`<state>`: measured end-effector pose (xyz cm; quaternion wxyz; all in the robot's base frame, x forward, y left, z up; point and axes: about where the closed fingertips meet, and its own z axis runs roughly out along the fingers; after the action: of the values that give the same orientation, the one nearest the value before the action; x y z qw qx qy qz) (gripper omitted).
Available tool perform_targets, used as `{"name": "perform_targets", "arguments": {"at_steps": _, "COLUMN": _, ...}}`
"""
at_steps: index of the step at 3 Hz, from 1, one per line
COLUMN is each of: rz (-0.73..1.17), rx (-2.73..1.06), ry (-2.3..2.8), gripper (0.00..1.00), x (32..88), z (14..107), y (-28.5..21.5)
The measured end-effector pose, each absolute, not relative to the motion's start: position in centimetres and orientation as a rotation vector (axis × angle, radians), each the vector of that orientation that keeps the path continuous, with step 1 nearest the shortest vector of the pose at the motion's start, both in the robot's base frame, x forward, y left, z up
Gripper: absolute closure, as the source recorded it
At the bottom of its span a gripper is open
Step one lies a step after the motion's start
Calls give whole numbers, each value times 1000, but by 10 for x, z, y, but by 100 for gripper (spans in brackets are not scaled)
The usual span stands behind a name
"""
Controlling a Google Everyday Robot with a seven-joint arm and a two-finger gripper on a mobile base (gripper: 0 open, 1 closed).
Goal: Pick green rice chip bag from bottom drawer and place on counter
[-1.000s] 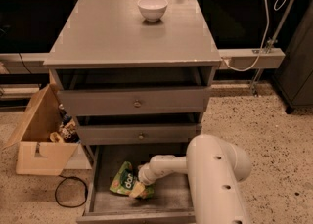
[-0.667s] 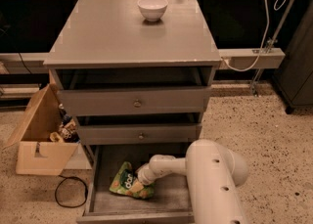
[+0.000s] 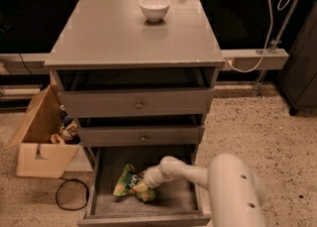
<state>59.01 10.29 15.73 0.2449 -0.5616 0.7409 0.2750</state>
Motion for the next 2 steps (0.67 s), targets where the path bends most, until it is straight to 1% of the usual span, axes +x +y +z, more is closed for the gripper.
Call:
{"name": "perform_targets", "arguments": {"at_steps": 1, "rz": 926, "rx": -1459, "ry": 1848, "gripper": 100, "x": 562, "z": 216, "y": 102}}
{"name": "perform_targets", "arguments": {"at_steps": 2, "rz": 1009, "rx": -1462, "ry": 1504, "gripper": 100, "x": 522, "z": 330, "y": 83}}
